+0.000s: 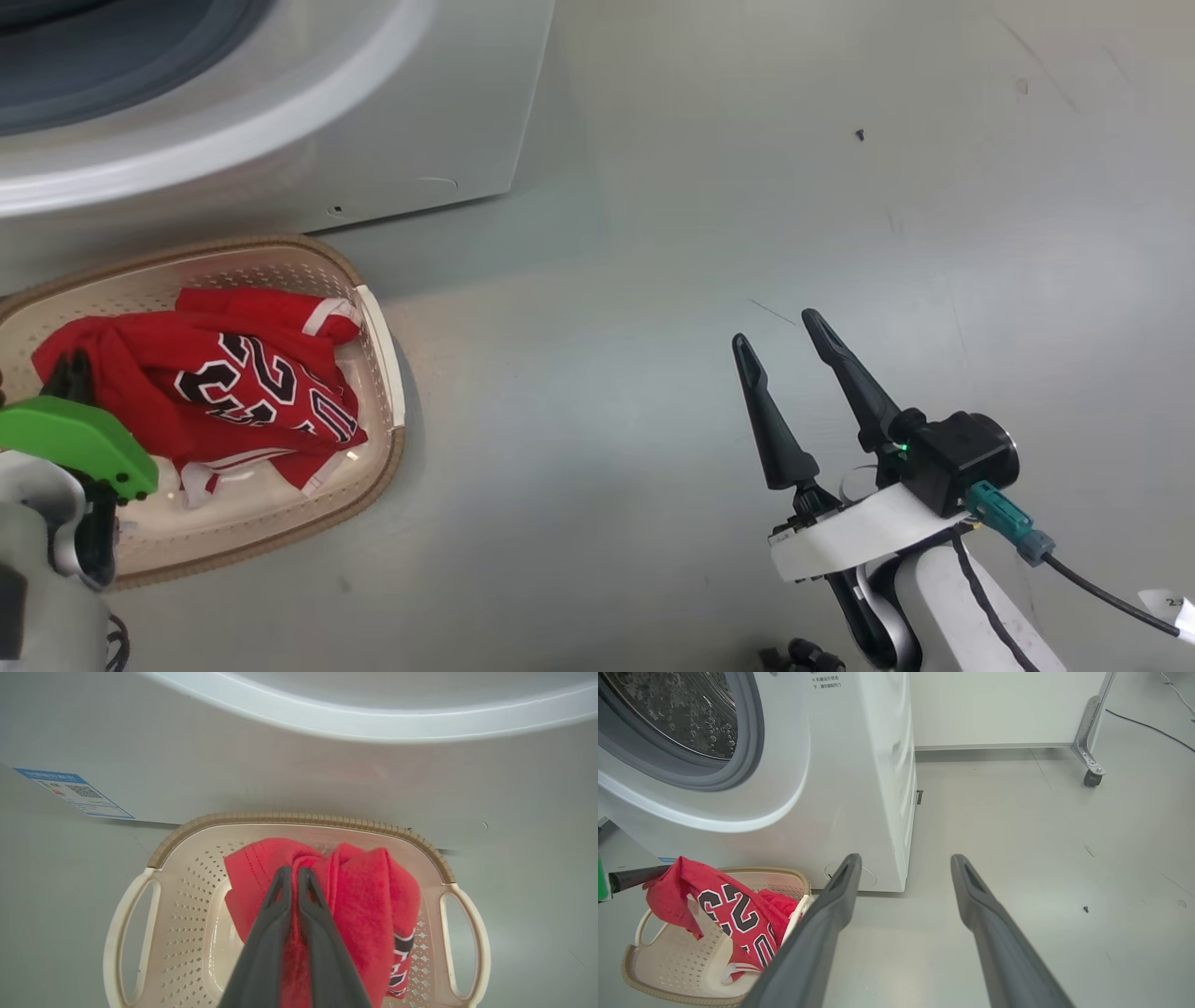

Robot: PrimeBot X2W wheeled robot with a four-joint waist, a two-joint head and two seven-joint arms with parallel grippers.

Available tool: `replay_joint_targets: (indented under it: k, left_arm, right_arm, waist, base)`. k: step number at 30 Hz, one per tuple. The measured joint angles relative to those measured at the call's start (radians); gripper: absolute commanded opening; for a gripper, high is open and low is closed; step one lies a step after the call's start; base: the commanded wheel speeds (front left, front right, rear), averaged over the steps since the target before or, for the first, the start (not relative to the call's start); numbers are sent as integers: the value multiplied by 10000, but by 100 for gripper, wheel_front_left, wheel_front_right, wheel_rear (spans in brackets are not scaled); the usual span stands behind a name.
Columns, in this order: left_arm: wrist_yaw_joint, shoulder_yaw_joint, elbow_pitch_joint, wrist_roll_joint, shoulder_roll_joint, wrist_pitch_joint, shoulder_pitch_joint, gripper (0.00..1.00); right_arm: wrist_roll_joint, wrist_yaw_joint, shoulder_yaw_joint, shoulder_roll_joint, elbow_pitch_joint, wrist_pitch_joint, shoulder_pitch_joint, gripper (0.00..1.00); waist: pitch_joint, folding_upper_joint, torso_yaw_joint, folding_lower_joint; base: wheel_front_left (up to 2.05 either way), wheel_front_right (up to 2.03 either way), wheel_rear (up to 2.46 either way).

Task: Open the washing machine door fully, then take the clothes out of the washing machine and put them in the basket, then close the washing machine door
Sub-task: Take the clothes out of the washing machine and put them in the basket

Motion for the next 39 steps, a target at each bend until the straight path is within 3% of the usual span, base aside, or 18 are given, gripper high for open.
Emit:
replay_joint_targets:
  k: [14,30,31,32,33,39]
  left_arm:
    - [230,174,1264,-61,90,148,-1090,0]
    - [508,407,2451,-328,52,-136,-1759,0]
    - [508,403,2500,-328,52,-165,-1801,4]
    - [508,397,2566,-328,54,-173,-1833,61]
    - [508,384,2698,-326,48,-282,-1872,100]
    - [483,240,3060,-219,-42,-583,-1893,100]
  right_arm:
    - [-79,-171,-127,8,-270,0,-423,100]
    - [84,-259,-153,6,-336,0,-534,100]
    - [82,-259,-153,6,-334,0,-543,100]
    - [69,-259,-150,6,-328,0,-565,100]
    - [-10,-259,-140,6,-309,0,-631,100]
    - [-92,-259,-115,4,-84,-2,-714,100]
  waist:
    - [1180,0,-58,0]
    - [1475,0,90,1]
    - [1470,0,99,0]
    - [1464,0,108,0]
    - [1444,0,129,0]
    - [1254,0,201,0]
  base:
    - [0,0,0]
    - [0,0,0]
    - [0,0,0]
    - [0,0,0]
    - [0,0,0]
    - [0,0,0]
